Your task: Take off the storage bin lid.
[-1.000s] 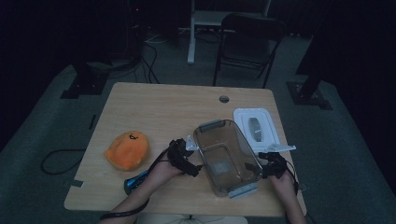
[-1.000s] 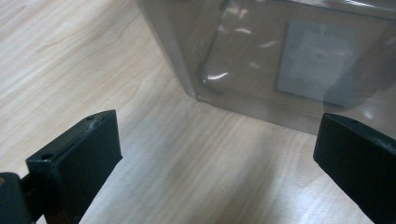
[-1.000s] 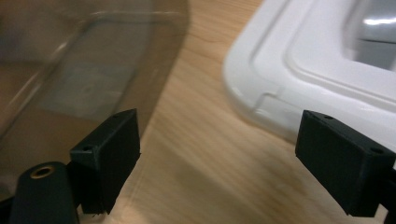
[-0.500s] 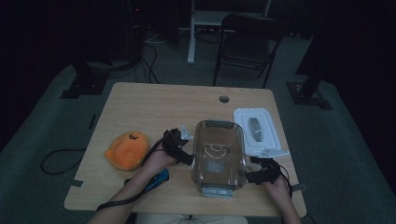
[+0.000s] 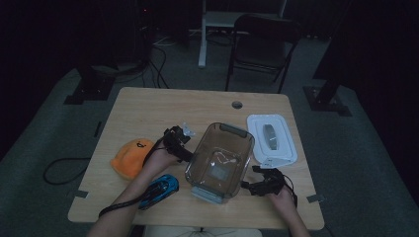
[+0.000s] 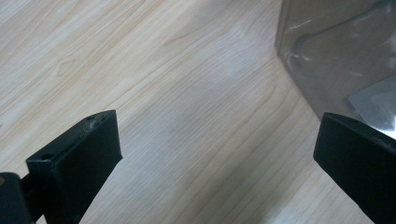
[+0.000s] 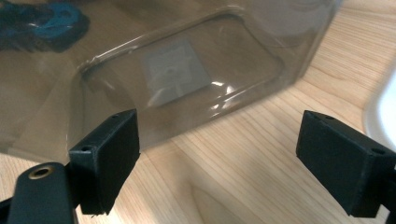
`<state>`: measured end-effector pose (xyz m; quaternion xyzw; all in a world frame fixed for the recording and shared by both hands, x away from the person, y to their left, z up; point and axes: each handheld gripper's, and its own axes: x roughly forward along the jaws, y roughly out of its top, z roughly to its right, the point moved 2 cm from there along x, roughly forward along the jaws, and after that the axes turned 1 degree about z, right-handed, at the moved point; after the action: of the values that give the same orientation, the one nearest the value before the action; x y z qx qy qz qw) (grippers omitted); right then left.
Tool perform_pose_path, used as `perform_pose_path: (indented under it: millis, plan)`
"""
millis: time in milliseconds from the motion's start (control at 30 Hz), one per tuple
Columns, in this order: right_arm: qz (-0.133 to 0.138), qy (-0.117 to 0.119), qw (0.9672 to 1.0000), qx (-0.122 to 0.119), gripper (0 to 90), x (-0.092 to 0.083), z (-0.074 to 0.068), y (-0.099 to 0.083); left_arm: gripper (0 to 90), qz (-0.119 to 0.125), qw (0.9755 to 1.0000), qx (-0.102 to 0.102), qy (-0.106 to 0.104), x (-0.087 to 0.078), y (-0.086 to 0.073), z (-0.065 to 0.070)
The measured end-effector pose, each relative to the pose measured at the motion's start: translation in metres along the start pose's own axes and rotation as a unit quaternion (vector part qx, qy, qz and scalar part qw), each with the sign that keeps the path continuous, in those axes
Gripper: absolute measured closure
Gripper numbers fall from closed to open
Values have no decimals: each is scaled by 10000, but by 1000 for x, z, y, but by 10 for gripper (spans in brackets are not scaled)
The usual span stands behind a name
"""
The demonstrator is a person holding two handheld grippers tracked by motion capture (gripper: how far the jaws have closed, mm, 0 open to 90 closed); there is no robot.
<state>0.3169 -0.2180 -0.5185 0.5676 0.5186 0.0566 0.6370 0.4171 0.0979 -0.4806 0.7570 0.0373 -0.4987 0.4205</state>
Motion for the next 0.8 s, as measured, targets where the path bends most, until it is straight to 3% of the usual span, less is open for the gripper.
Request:
perform_pose_path:
  millis: [233, 367, 467, 800]
  plan:
    - [-104, -109, 9997, -169, 128, 8, -6, -5, 14, 37, 9999, -135, 92, -18, -10, -15]
    - [-84, -156, 9997, -142, 128, 5, -4, -10, 14, 190, 9996, -198, -3, -32, -16, -18]
    - [-136, -346, 9991, -195, 128, 3, -3, -14, 14, 227, 9995, -227, -21, -41, -21, -18]
    - [-149, -569, 9983, -60, 128, -10, 1, -25, 13, 257, 9989, -385, 33, -66, -41, -26]
